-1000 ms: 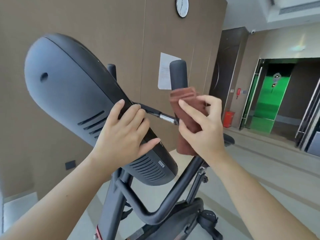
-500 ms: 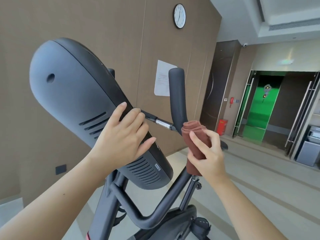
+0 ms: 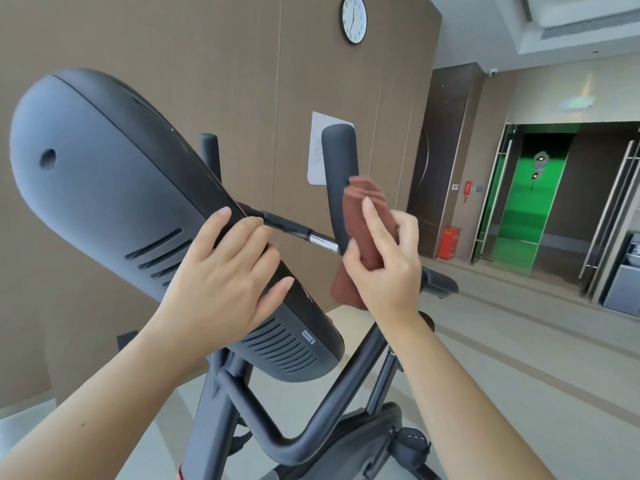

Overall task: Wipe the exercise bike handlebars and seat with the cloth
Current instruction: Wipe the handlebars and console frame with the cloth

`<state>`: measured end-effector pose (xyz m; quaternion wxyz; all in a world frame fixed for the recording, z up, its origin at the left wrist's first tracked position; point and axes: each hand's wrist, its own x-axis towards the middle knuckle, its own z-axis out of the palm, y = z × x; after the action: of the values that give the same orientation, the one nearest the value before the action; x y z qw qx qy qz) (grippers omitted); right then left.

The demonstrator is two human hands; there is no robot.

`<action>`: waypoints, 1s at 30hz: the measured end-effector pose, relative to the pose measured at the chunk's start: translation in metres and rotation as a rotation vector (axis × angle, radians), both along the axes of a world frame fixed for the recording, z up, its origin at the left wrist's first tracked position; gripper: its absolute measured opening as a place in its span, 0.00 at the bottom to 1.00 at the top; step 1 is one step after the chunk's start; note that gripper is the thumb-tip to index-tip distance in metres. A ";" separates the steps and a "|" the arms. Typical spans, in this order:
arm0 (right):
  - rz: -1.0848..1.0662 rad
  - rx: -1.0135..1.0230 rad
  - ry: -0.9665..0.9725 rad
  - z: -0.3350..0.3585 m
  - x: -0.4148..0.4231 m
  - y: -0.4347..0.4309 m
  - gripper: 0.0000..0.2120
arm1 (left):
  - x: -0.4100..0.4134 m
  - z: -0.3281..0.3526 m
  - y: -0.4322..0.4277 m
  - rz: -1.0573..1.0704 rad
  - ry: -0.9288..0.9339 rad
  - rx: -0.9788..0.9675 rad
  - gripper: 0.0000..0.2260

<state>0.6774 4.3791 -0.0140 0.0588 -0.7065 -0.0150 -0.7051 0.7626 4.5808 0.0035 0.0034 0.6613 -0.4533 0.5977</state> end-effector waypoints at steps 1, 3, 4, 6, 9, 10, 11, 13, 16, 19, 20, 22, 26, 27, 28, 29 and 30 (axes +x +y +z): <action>-0.026 0.009 0.010 -0.012 -0.005 -0.008 0.21 | 0.001 0.000 0.000 -0.002 -0.005 0.006 0.21; -0.094 0.030 0.072 -0.032 -0.018 -0.024 0.21 | 0.003 0.002 0.000 -0.011 -0.010 0.002 0.21; -0.121 0.039 0.126 -0.039 -0.026 -0.032 0.21 | 0.002 0.001 0.000 -0.020 0.002 0.001 0.21; -0.130 0.093 0.235 -0.040 -0.041 -0.047 0.21 | -0.003 -0.001 -0.004 -0.066 0.046 0.000 0.20; -0.092 0.212 0.284 -0.025 -0.055 -0.057 0.22 | -0.015 -0.007 -0.018 -0.175 0.139 0.000 0.21; -0.066 0.233 0.246 -0.018 -0.055 -0.056 0.22 | -0.019 -0.008 -0.024 -0.210 0.174 0.002 0.20; -0.029 0.237 0.207 -0.011 -0.051 -0.052 0.22 | -0.024 -0.009 -0.031 -0.241 0.205 0.000 0.20; 0.043 0.214 0.225 0.001 -0.040 -0.043 0.22 | -0.031 -0.008 -0.047 -0.284 0.253 -0.008 0.20; 0.067 0.239 0.409 0.007 -0.031 -0.040 0.20 | -0.041 -0.007 -0.073 -0.325 0.306 -0.020 0.20; 0.056 0.232 0.485 0.006 -0.033 -0.055 0.19 | -0.049 -0.011 -0.099 -0.340 0.321 -0.035 0.21; 0.056 0.224 0.506 0.004 -0.035 -0.063 0.19 | -0.051 -0.014 -0.107 -0.339 0.334 -0.034 0.20; 0.038 0.224 0.544 0.001 -0.040 -0.084 0.19 | -0.055 -0.019 -0.122 -0.326 0.363 -0.052 0.20; -0.019 0.187 0.618 -0.012 -0.054 -0.128 0.17 | -0.058 -0.032 -0.145 -0.298 0.381 -0.142 0.17; -0.006 0.164 0.632 -0.013 -0.055 -0.135 0.18 | -0.059 -0.034 -0.150 -0.282 0.376 -0.163 0.17; 0.010 0.141 0.648 -0.013 -0.055 -0.141 0.18 | -0.061 -0.036 -0.156 -0.256 0.367 -0.182 0.16; 0.024 0.124 0.664 -0.012 -0.055 -0.145 0.18 | -0.063 -0.037 -0.162 -0.221 0.358 -0.198 0.16; 0.037 0.117 0.678 -0.011 -0.054 -0.147 0.18 | -0.065 -0.038 -0.169 -0.184 0.349 -0.209 0.15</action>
<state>0.6234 4.2317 -0.0247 0.1137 -0.8956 0.0331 -0.4289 0.6972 4.4120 -0.0345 0.2048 0.7066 -0.4397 0.5151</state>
